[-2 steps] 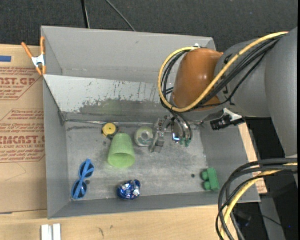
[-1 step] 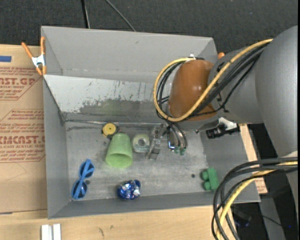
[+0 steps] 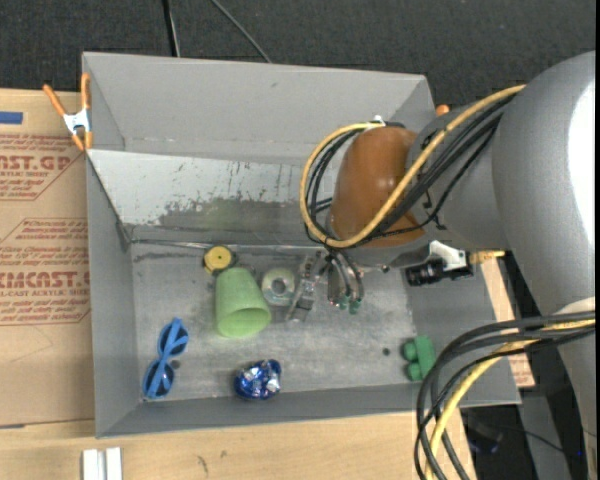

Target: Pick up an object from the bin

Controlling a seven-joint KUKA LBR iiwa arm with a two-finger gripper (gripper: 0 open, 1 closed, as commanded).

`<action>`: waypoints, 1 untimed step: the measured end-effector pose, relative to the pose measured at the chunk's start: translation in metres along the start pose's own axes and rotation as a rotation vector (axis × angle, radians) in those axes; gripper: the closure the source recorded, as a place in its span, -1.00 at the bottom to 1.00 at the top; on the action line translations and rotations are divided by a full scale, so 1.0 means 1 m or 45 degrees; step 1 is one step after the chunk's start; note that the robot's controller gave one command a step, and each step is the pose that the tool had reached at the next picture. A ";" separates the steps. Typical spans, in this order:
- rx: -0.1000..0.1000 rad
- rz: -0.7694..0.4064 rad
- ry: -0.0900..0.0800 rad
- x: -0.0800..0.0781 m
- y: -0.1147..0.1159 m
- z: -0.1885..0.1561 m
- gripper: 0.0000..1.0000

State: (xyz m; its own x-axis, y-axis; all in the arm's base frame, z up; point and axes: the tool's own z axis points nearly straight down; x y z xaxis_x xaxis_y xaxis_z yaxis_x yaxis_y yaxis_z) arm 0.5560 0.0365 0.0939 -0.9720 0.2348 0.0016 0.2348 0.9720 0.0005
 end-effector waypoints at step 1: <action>-0.003 -0.020 -0.012 -0.007 -0.002 -0.096 1.00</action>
Offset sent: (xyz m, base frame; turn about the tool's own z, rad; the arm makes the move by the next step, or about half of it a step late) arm 0.0046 -0.0043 0.0912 -0.0139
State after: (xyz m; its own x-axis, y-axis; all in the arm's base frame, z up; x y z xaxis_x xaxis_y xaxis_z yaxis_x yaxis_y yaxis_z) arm 0.5622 0.0332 0.1895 -0.9755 0.2199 -0.0076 0.2199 0.9755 0.0029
